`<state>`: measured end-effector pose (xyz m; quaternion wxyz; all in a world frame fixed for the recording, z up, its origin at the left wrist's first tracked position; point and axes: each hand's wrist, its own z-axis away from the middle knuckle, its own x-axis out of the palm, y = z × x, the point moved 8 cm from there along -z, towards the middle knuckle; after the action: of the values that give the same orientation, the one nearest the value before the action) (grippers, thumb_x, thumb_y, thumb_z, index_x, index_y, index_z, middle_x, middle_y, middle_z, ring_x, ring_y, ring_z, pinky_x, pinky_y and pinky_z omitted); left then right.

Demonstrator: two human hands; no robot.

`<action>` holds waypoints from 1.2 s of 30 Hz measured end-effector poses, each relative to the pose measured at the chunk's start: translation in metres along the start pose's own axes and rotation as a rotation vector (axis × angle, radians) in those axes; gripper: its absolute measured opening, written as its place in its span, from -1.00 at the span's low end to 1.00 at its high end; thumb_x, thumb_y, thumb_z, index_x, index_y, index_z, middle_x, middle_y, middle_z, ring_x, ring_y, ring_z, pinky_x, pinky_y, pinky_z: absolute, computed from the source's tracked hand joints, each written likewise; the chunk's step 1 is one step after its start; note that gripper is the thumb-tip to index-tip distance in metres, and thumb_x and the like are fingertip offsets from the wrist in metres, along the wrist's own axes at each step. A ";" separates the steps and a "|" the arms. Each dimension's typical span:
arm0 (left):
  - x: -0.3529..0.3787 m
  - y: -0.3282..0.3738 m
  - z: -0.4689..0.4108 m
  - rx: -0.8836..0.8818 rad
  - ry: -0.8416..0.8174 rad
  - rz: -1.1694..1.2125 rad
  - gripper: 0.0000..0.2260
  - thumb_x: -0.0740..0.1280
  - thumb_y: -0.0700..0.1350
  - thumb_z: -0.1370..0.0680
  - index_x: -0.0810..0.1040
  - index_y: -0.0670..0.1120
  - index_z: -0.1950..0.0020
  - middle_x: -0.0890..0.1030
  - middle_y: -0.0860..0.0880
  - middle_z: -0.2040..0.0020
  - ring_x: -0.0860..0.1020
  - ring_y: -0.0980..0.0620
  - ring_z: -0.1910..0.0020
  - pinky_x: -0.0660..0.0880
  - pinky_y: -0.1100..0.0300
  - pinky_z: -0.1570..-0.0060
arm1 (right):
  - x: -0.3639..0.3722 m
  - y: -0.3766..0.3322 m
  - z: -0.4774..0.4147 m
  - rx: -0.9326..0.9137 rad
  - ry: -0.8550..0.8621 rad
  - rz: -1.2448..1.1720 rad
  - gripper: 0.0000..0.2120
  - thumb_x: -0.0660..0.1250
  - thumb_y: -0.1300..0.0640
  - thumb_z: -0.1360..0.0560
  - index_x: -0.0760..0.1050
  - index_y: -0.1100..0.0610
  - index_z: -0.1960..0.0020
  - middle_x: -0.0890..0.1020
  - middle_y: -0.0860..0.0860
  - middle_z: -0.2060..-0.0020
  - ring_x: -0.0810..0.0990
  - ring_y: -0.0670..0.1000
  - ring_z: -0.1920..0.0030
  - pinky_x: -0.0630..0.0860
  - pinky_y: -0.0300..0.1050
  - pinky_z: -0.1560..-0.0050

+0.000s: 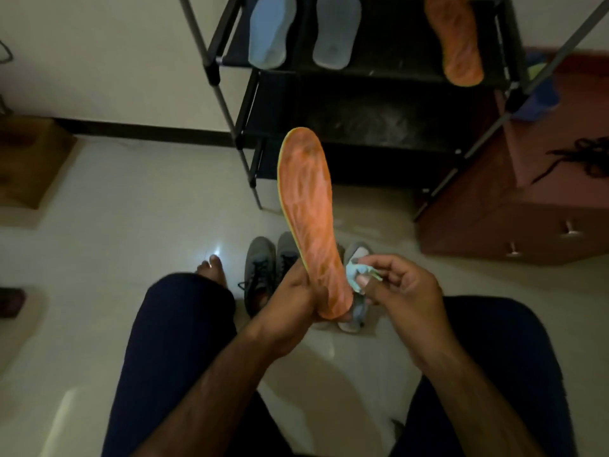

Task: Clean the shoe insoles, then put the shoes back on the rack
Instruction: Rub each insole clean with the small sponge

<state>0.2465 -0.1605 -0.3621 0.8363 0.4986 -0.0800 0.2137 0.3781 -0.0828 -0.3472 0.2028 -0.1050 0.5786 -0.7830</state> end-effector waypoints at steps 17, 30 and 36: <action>0.009 -0.041 0.064 0.033 0.037 0.474 -0.36 0.08 -0.61 -0.45 0.38 -0.23 -0.49 0.58 -0.29 -0.34 0.58 -0.24 -0.32 0.61 0.04 -0.11 | 0.027 -0.022 0.076 -0.586 0.039 0.716 -0.81 0.54 0.25 -0.47 0.73 0.10 -0.07 0.71 -0.04 0.03 0.67 -0.09 0.09 0.61 -0.15 0.04; 0.000 -0.043 0.063 0.053 0.146 0.513 -0.36 0.05 -0.66 -0.45 0.38 -0.26 -0.47 0.58 -0.29 -0.34 0.57 -0.17 -0.35 0.57 -0.03 -0.28 | 0.025 0.002 0.092 -0.497 -0.002 0.718 -0.85 0.53 0.18 -0.48 0.74 0.09 -0.05 0.62 -0.07 0.12 0.61 -0.09 0.16 0.60 0.01 0.19; 0.008 -0.048 0.063 0.044 0.108 0.455 -0.38 0.06 -0.65 -0.42 0.41 -0.32 -0.44 0.60 -0.30 -0.30 0.57 -0.22 -0.33 0.52 -0.06 -0.30 | 0.025 -0.007 0.073 -0.493 0.058 0.687 -0.83 0.51 0.16 -0.48 0.73 0.06 -0.08 0.61 -0.05 0.13 0.60 -0.07 0.17 0.59 -0.04 0.17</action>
<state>0.2801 -0.2330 -0.3666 0.7585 0.4738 -0.1404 0.4247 0.3831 -0.1552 -0.3203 0.4047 0.0706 0.7553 -0.5107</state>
